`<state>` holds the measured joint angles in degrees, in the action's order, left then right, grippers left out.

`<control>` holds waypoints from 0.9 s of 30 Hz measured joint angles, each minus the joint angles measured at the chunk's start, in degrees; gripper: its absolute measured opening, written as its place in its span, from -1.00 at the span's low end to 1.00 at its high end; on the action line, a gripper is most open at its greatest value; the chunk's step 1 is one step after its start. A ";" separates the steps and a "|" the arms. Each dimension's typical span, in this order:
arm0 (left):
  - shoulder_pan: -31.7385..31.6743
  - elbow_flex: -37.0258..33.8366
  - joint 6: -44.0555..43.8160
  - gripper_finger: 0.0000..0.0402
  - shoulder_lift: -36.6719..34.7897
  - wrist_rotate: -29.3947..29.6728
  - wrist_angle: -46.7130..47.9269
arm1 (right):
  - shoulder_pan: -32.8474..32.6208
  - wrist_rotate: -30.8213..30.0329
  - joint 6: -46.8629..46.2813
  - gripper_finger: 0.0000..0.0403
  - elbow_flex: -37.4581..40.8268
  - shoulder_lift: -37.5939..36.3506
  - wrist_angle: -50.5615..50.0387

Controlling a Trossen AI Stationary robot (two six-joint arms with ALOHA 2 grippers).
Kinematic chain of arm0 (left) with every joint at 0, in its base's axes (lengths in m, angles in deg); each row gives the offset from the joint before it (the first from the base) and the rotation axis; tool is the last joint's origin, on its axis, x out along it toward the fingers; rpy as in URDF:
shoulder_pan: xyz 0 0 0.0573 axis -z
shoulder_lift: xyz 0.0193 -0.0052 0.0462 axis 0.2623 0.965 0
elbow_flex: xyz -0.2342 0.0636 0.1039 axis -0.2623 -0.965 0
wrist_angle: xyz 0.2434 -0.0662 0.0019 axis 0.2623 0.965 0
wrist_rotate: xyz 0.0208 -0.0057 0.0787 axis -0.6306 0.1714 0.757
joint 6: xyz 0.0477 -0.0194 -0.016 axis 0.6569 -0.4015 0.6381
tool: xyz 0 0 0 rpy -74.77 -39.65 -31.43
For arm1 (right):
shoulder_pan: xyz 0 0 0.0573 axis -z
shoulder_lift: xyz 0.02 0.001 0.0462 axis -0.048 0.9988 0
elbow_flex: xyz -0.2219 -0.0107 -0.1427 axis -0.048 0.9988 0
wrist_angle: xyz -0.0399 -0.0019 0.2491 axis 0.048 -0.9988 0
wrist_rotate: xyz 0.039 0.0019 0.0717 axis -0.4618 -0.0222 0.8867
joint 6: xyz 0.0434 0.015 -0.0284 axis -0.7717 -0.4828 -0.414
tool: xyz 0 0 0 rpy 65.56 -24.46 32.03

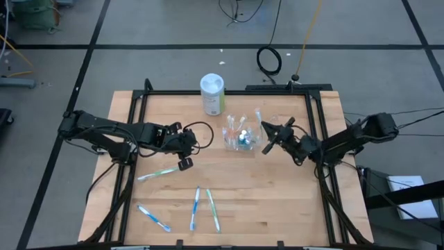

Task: Pick & Place toothbrushing station
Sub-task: Put the green toothbrush into the transparent organizer

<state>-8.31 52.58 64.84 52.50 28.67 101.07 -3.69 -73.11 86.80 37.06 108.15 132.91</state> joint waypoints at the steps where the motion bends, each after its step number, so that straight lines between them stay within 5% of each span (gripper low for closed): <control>1: 0.00 0.00 -0.42 -0.52 0.00 0.13 -0.42 | -0.13 -0.90 -1.21 -1.00 0.00 0.46 -1.33; 12: 0.33 0.00 -2.33 -0.52 0.00 -0.74 -0.39 | -5.88 -14.66 -7.82 -1.00 -0.02 4.05 -9.98; 23: 0.93 0.00 -5.95 -0.52 0.00 -1.77 0.08 | -8.31 -14.97 -11.74 -1.00 -0.07 4.05 -15.83; 27: 1.14 0.00 -6.68 -0.52 0.11 -6.33 0.54 | -8.30 -14.85 -16.40 -1.00 -0.07 4.05 -19.34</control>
<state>-7.17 52.58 58.16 52.61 22.34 101.61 -11.99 -87.95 70.40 36.99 112.20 113.57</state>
